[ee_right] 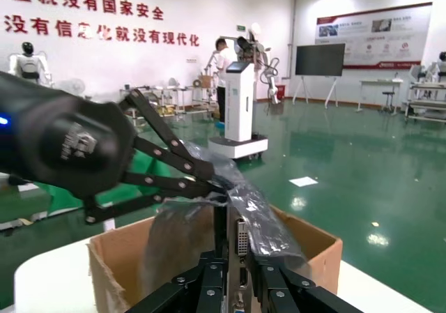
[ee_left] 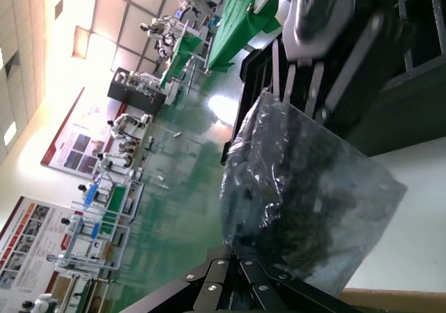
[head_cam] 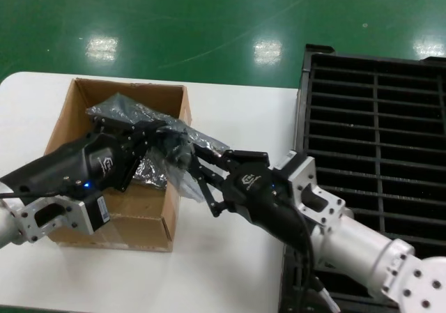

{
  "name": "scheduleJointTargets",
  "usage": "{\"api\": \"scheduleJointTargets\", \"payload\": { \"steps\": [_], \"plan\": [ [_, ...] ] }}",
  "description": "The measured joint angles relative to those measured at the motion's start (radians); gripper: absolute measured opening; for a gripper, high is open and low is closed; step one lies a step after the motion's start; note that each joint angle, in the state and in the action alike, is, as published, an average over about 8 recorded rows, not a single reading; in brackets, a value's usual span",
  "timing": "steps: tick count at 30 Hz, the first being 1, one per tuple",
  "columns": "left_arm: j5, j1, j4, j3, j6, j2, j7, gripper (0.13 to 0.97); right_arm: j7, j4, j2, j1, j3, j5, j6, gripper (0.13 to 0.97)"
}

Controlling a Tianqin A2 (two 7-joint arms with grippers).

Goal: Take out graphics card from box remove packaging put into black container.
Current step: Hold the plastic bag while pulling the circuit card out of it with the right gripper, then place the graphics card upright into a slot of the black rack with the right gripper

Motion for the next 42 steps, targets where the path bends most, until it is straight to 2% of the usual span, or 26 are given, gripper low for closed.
{"api": "scheduleJointTargets", "payload": {
  "steps": [12, 19, 24, 30, 35, 42],
  "plan": [
    [0.000, 0.000, 0.000, 0.000, 0.000, 0.000, 0.000, 0.140, 0.060, 0.251, 0.157, -0.121, 0.053, -0.002, -0.080, 0.187],
    [0.000, 0.000, 0.000, 0.000, 0.000, 0.000, 0.000, 0.140, 0.099, 0.392, 0.299, -0.196, 0.132, 0.029, -0.127, 0.187],
    [0.000, 0.000, 0.000, 0.000, 0.000, 0.000, 0.000, 0.140, 0.106, 0.476, 0.431, -0.239, 0.221, 0.097, -0.156, 0.187],
    [0.000, 0.000, 0.000, 0.000, 0.000, 0.000, 0.000, 0.140, 0.098, 0.514, 0.602, -0.251, 0.317, 0.198, -0.202, 0.187],
    [0.000, 0.000, 0.000, 0.000, 0.000, 0.000, 0.000, 0.140, 0.145, 0.519, 0.722, -0.247, 0.354, 0.212, -0.249, 0.187],
    [0.000, 0.000, 0.000, 0.000, 0.000, 0.000, 0.000, 0.140, 0.191, 0.519, 0.778, -0.245, 0.367, 0.188, -0.272, 0.187]
  ]
}}
